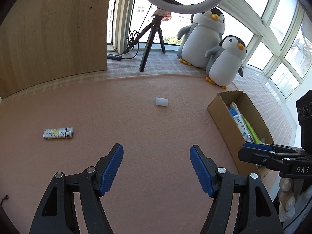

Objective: Organize objects
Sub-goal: 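Move the left tool to the patterned lighter on the floor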

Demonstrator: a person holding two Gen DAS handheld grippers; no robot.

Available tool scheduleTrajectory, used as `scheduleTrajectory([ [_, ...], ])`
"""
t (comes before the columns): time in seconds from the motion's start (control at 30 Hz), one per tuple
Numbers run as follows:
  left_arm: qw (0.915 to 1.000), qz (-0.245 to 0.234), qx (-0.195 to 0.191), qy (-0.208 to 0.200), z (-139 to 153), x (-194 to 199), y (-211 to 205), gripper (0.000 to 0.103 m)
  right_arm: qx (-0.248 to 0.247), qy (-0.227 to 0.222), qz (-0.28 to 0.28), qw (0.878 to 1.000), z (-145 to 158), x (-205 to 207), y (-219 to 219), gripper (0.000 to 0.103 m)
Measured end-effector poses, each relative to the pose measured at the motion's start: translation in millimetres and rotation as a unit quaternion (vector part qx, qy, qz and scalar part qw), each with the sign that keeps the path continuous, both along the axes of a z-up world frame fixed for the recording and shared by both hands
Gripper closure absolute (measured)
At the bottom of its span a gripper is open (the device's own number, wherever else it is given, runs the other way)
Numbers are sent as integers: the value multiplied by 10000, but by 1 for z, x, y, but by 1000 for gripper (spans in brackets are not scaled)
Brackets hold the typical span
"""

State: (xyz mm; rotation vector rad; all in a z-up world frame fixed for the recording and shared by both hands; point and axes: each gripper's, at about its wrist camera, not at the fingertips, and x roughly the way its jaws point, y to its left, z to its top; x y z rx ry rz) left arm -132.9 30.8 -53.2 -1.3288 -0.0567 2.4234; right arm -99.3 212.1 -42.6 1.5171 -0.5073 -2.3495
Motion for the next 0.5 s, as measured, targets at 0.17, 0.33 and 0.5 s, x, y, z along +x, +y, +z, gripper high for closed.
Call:
scheduleTrajectory([
  [0.17, 9991, 382, -114, -143, -17, -26, -58, 29, -14, -84, 54, 9999, -5, 5, -23, 54],
  [0.33, 9955, 856, -213, -342, -40, -63, -116, 29, -23, -160, -2, 9999, -12, 12, -39, 54],
  [0.5, 9938, 972, -230, -481, -58, -95, -146, 30, 33, -246, -6, 9997, -18, 22, -53, 54],
])
